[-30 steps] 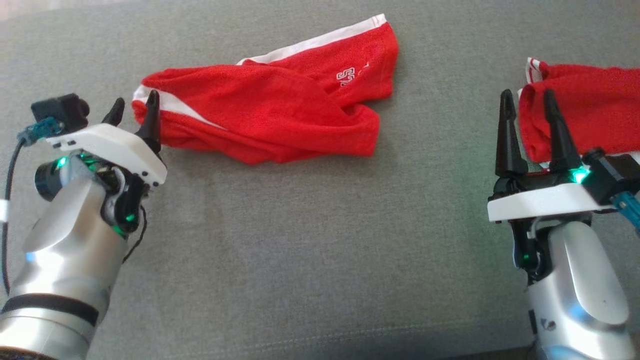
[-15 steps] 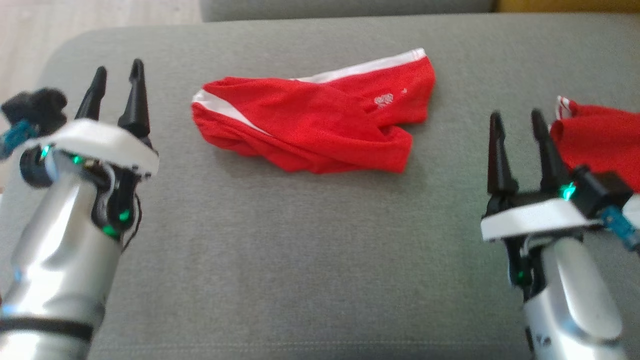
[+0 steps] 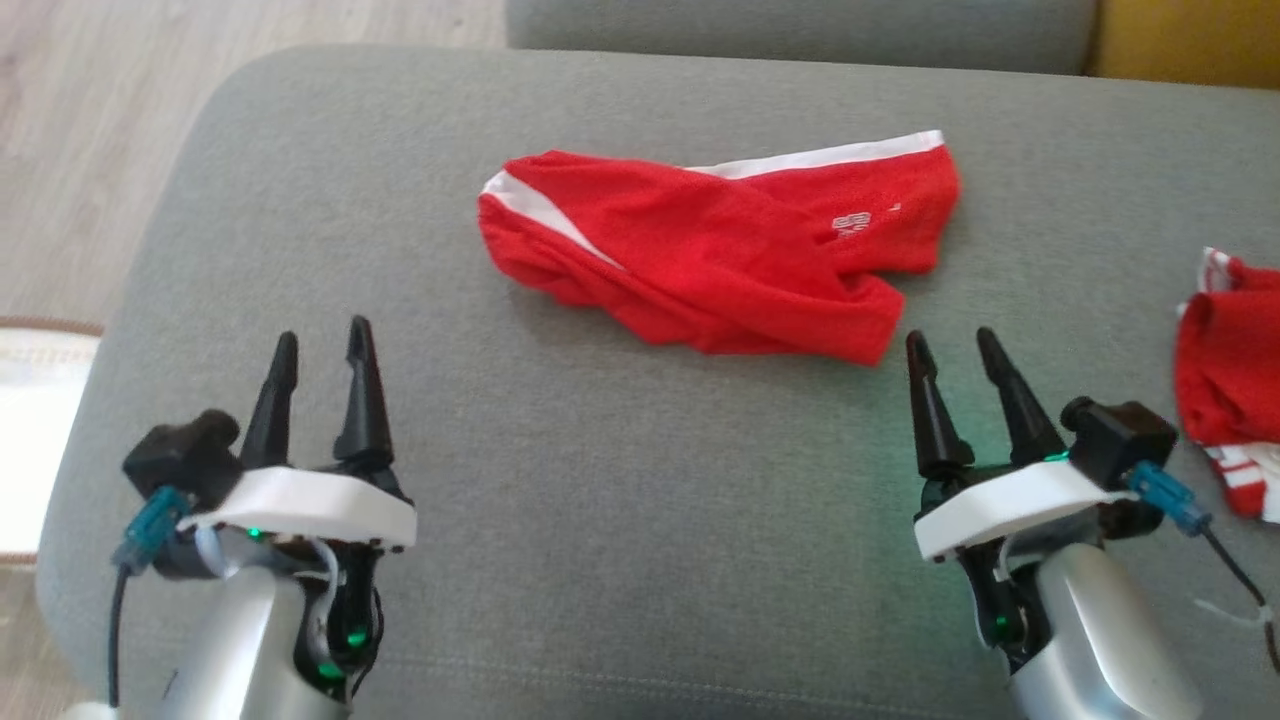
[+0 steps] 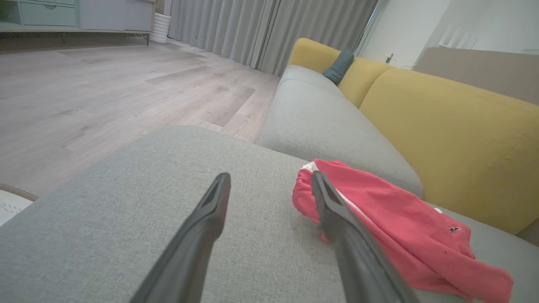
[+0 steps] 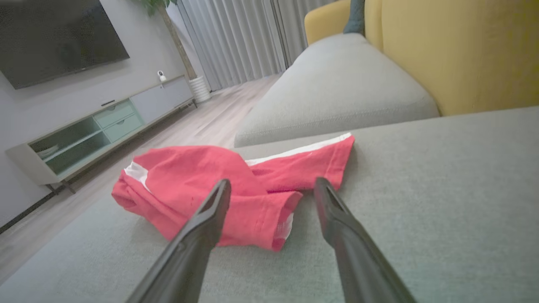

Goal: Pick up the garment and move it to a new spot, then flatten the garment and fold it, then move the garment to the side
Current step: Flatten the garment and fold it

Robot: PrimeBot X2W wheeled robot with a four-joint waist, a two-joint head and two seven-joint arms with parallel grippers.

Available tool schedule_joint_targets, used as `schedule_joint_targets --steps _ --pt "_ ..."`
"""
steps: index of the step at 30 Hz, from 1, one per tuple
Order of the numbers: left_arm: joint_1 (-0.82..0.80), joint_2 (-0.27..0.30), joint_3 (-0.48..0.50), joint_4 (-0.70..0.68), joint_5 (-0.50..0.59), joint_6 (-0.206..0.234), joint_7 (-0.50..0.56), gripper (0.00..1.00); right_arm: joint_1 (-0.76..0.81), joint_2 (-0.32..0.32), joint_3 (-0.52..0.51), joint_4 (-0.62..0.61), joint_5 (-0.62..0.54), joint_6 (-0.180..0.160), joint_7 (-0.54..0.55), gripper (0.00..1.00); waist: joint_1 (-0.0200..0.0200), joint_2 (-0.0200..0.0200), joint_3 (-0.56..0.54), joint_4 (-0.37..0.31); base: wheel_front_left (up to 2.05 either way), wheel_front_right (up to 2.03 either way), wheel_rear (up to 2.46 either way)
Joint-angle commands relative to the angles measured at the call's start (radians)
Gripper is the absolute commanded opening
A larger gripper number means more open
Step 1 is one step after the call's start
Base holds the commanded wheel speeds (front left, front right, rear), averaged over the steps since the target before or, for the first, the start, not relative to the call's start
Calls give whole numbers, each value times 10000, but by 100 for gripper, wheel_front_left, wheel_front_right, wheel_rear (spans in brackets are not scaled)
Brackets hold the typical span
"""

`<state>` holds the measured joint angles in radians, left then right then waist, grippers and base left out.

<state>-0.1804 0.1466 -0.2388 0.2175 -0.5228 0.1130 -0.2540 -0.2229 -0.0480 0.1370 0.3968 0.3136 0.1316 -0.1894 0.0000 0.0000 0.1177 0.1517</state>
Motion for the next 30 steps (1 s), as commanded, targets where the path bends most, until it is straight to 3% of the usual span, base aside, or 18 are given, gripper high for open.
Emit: schedule_joint_targets --steps 1,8,18,19,20,30 --pt "-398 79 461 -420 271 -105 -77 100 -345 -22 272 -163 170 -9 100 100 0 0 124 217 0 0 0" --pt "-326 -272 471 -112 721 -471 -77 100 -785 -22 276 585 76 -9 605 100 0 0 392 617 0 0 0" --pt "-387 -607 678 332 1100 -870 -77 100 -1532 -22 296 1608 790 -9 559 100 0 0 674 991 0 0 0" --pt "-398 -631 707 358 1130 -892 -77 100 -1605 -22 302 1660 831 -9 524 16 0 0 688 1004 0 0 0" --pt "-406 -654 737 382 1157 -910 -77 100 -1677 -22 304 1698 789 -9 451 0 0 0 697 1012 0 0 0" --pt "-475 -870 983 425 1353 -1077 -78 100 -2850 -365 99 1154 520 -9 560 0 0 0 887 905 0 0 0"
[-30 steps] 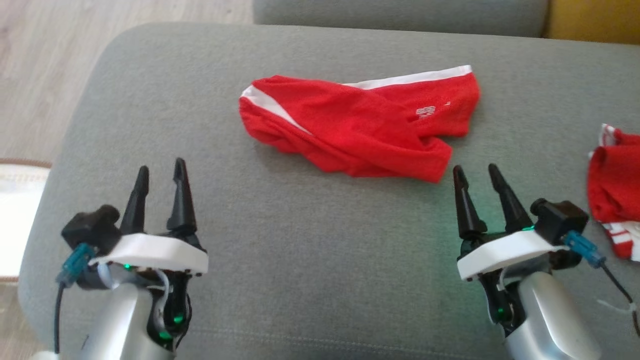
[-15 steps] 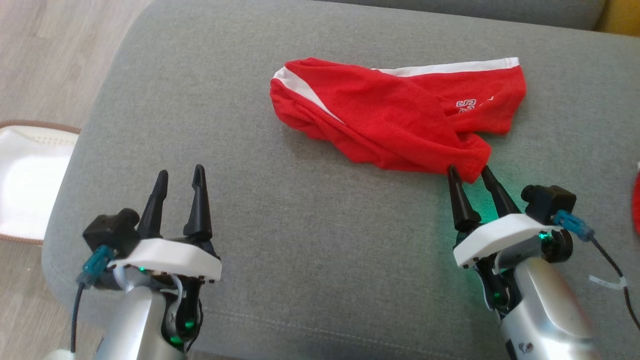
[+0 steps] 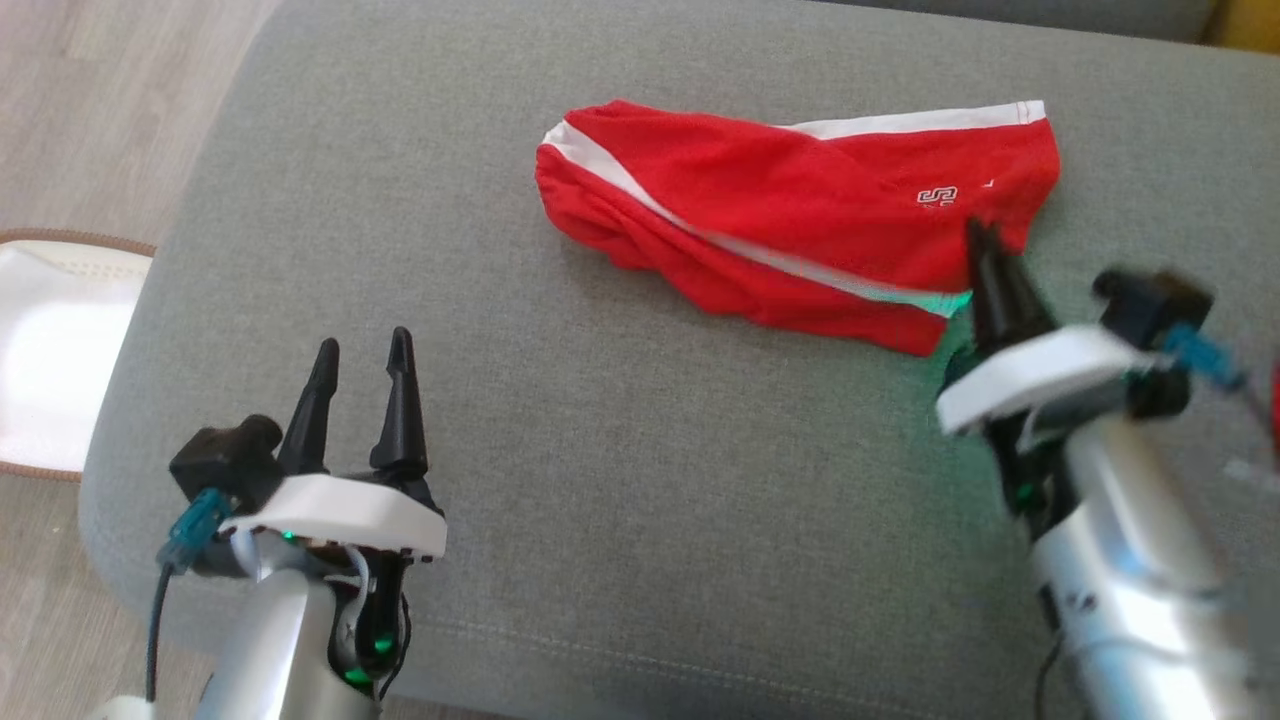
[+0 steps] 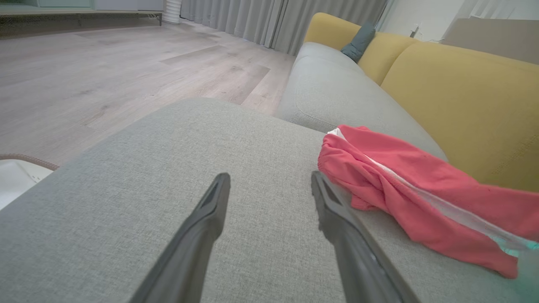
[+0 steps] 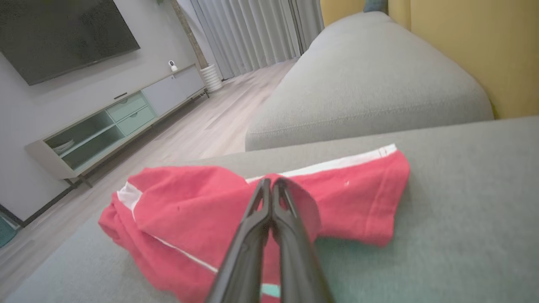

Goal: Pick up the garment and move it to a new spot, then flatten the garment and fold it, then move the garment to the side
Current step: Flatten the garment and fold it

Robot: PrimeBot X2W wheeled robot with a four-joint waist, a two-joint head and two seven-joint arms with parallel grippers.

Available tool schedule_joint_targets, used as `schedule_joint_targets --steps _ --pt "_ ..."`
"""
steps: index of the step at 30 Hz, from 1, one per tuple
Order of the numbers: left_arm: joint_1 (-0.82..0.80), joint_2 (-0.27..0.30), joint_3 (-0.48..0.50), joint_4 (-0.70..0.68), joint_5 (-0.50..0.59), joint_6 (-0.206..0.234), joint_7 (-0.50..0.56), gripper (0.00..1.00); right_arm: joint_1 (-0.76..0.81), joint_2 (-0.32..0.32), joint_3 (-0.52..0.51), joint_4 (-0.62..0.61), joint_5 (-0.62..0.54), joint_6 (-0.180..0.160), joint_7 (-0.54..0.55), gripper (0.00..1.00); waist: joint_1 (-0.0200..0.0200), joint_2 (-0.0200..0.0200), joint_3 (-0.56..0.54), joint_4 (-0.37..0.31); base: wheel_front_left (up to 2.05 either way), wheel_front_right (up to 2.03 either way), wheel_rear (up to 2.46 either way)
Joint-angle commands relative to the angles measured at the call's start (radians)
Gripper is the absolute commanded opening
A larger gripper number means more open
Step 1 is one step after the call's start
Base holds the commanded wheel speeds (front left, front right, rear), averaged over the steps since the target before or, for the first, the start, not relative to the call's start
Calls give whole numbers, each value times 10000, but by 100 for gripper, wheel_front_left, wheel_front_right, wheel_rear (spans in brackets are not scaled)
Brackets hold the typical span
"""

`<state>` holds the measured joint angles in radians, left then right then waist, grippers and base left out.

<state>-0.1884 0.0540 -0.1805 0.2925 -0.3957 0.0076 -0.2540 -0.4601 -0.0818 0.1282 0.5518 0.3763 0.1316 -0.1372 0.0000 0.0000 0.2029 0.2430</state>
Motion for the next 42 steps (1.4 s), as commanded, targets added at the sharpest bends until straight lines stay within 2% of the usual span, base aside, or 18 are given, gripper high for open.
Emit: schedule_joint_targets --steps 1,6,11,22,30,31,32,33,42 --pt "-423 41 413 -330 84 -38 -78 100 -657 -98 159 -460 -66 -9 187 0 0 0 77 -13 0 0 0" --pt "-724 -5 335 -269 164 -171 -78 100 -1530 -533 -108 -578 243 -9 833 0 0 0 246 154 0 0 0" --pt "-912 -28 246 -247 191 -217 -78 100 -2220 -887 -603 -150 268 -9 1197 0 0 0 384 451 0 0 0" --pt "-957 -35 -213 -402 3 -59 -78 100 -3456 -1340 -1179 1654 -458 -9 1327 0 0 0 738 1185 0 0 0" --pt "-1020 -36 -346 -474 -55 29 -78 100 -4143 -1591 -1354 3184 -965 -9 924 0 0 0 913 1473 0 0 0" --pt "-1026 -36 -334 -469 -32 33 -78 100 -4208 -1603 -1347 3366 -1066 -9 861 18 0 0 902 1453 0 0 0" --pt "-1036 -36 -316 -468 0 31 -78 100 -4258 -1600 -1346 3547 -1167 -9 786 84 0 0 874 1416 0 0 0" --pt "-1042 -36 -286 -468 34 26 -78 100 -4296 -1571 -1345 3737 -1237 -9 746 100 0 0 840 1362 0 0 0" --pt "-1072 -37 86 -421 457 -200 -78 100 -3978 -1055 -1066 4609 -1303 -9 -68 100 0 0 170 391 0 0 0"
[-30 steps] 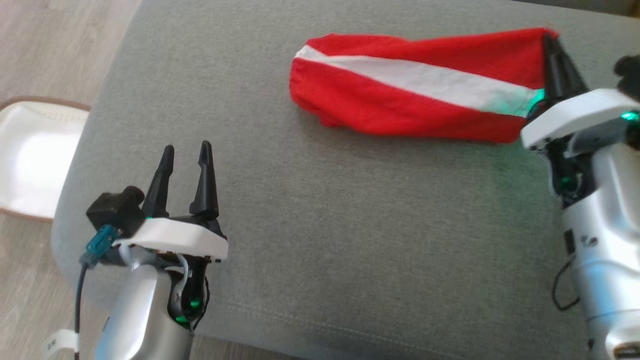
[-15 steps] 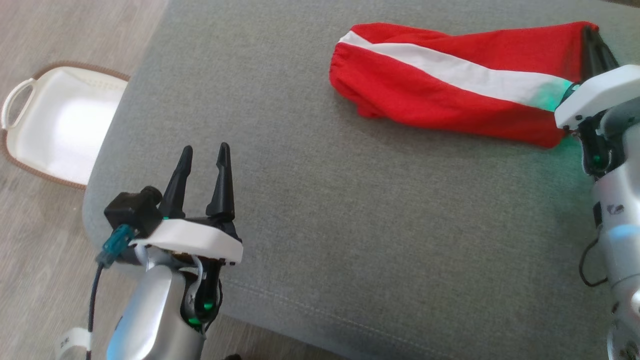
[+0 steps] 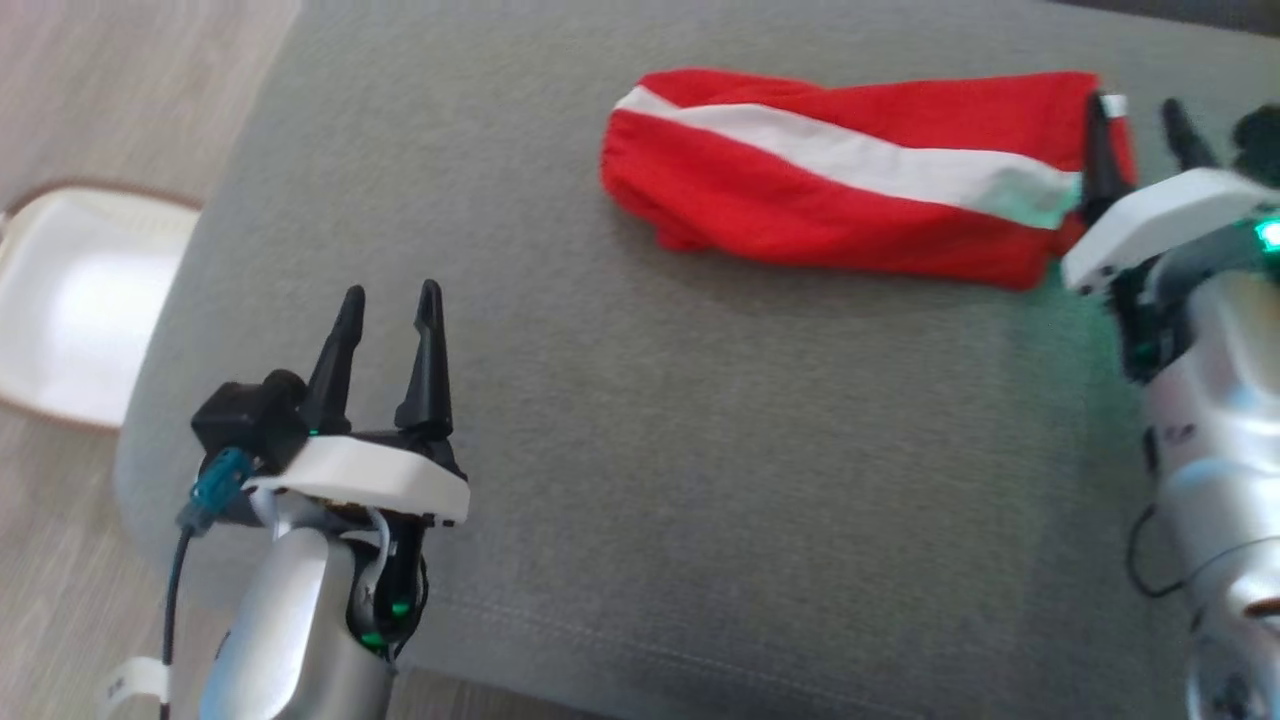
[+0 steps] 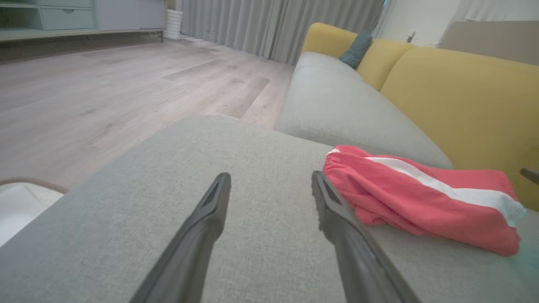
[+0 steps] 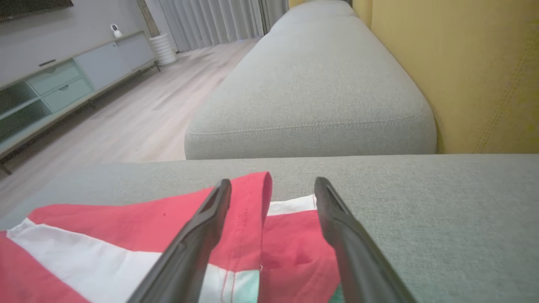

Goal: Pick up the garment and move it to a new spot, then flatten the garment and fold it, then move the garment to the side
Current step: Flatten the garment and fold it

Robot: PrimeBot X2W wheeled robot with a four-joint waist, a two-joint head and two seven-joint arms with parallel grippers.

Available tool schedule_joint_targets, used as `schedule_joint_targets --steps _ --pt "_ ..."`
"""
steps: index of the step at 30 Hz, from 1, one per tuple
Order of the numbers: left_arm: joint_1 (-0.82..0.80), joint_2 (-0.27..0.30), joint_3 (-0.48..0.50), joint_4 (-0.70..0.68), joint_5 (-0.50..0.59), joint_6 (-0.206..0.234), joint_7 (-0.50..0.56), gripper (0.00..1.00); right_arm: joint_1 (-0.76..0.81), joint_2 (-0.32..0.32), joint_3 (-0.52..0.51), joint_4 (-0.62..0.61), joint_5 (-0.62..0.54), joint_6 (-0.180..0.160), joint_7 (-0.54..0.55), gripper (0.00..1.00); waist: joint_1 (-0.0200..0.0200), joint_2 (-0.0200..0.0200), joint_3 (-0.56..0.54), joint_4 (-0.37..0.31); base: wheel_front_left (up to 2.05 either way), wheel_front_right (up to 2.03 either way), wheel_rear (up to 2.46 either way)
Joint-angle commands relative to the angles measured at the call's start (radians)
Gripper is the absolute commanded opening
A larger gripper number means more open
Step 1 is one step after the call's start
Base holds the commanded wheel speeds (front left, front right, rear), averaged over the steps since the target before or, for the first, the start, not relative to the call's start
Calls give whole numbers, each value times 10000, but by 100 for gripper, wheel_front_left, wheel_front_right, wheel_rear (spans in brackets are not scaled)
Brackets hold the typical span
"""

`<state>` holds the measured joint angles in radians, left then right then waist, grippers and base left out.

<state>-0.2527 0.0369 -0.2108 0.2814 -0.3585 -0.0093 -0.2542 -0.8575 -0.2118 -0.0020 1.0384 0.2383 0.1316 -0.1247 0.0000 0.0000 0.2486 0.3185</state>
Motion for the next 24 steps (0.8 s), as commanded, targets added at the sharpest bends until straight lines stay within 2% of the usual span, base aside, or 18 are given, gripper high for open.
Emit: schedule_joint_targets --steps 1,7,12,17,24 --pt "-423 134 476 -301 92 -65 -76 100 102 368 337 -289 172 -9 -333 100 0 0 -392 -537 0 0 0" --pt "-479 171 979 -275 118 -233 -76 100 1184 816 1303 -1250 1043 -9 -1016 100 0 0 -894 -1434 0 0 0" --pt "-568 160 1621 -491 -91 -114 -76 100 2392 874 1837 -2708 1710 -9 -1282 100 0 0 -1129 -2016 0 0 0" --pt "-429 143 1947 -722 -271 -14 -76 100 3727 1137 1574 -4300 2298 -9 -1357 100 0 0 -1253 -2331 0 0 0" --pt "-189 136 1942 -1108 -347 23 -76 100 4919 1449 1001 -6268 1972 -9 -1367 100 0 0 -1198 -2554 0 0 0"
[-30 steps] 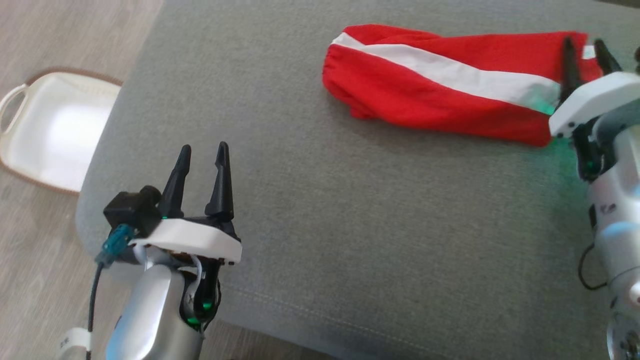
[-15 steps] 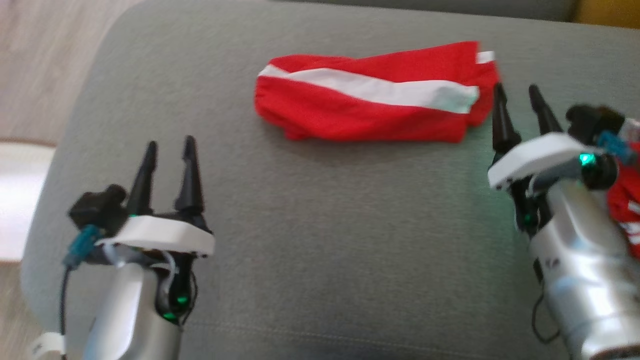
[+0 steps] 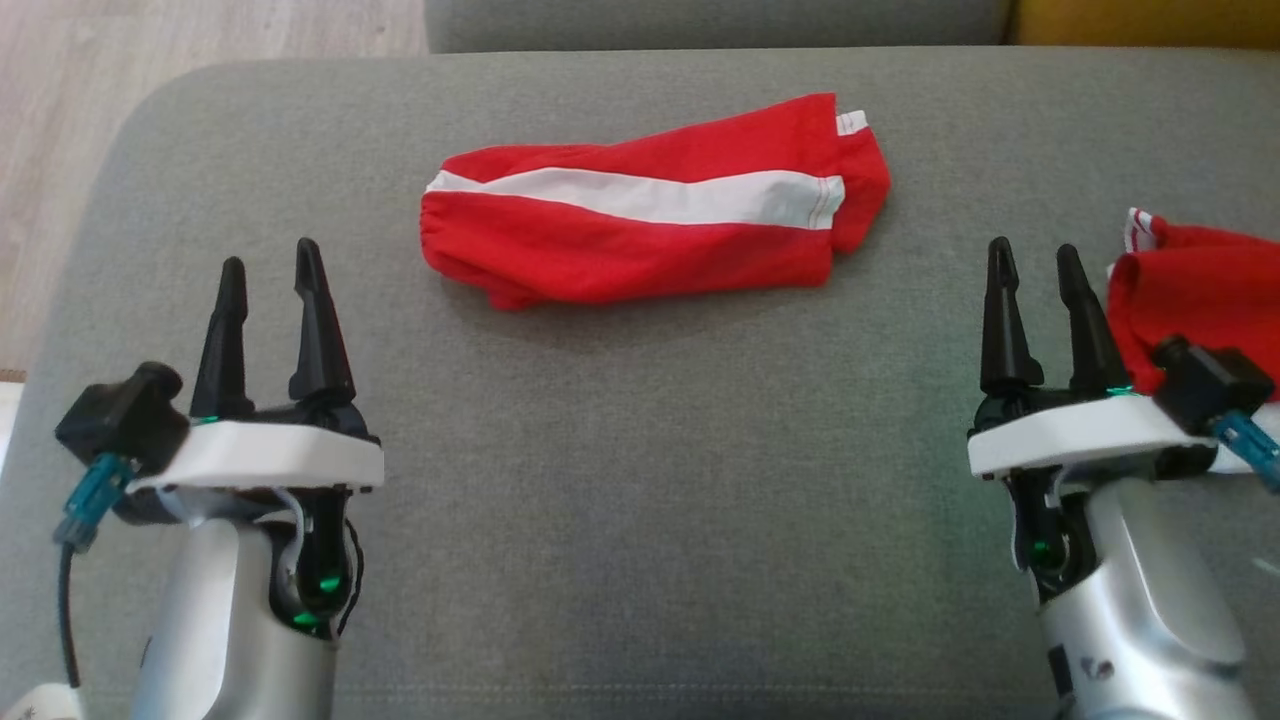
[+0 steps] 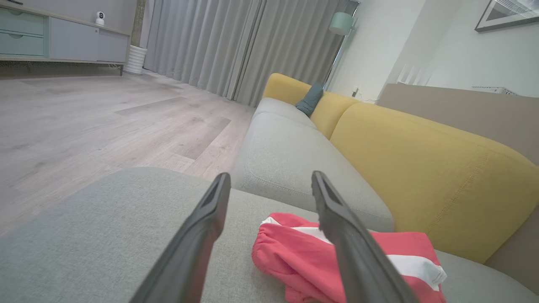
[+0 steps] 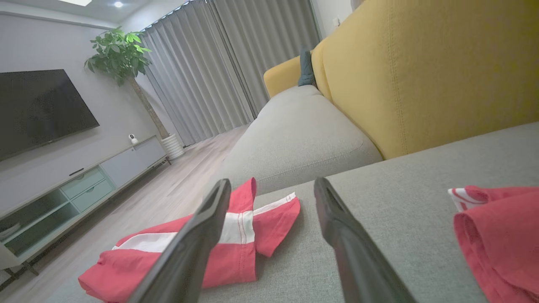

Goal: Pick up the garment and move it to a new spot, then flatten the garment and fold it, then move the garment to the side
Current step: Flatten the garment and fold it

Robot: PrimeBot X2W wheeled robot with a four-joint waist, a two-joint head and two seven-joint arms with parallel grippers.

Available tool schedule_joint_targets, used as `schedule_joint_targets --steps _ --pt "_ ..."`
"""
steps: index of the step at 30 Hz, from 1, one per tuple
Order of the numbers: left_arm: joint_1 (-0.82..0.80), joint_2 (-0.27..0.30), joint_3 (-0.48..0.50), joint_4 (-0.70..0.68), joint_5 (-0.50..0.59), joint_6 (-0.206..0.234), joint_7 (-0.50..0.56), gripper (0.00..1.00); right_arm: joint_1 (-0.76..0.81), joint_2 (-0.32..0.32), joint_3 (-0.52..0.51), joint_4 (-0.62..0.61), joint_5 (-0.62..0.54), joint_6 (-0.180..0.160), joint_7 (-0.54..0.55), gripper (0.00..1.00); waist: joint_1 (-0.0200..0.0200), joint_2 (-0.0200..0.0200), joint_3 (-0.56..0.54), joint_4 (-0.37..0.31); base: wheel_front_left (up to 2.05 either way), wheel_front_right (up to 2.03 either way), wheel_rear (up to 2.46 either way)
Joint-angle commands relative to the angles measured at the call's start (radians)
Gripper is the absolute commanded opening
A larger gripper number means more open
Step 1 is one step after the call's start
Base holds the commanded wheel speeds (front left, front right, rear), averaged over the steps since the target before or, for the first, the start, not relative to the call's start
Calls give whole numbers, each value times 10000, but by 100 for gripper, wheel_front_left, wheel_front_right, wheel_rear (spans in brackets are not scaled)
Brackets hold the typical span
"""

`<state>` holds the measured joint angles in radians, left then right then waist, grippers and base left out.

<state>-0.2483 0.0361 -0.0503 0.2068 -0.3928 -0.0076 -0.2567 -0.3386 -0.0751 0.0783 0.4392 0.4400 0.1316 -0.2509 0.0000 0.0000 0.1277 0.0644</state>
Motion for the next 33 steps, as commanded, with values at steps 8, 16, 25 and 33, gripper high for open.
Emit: schedule_joint_targets --steps 8,16,25,33 --pt "164 142 58 -843 103 -45 -51 100 465 226 74 -1180 -595 -9 -107 100 0 0 76 -160 0 0 0" --pt "5 142 -275 -919 60 0 -51 100 178 244 231 -1052 -983 -9 162 100 0 0 416 271 0 0 0" --pt "-241 141 -840 -678 -125 95 -51 100 -1326 -162 446 69 -75 -9 1673 100 0 0 1191 1294 0 0 0" --pt "-587 141 -1123 -592 -218 104 -51 100 -2652 -1018 890 1382 1037 -9 2405 100 0 0 1694 1852 0 0 0"
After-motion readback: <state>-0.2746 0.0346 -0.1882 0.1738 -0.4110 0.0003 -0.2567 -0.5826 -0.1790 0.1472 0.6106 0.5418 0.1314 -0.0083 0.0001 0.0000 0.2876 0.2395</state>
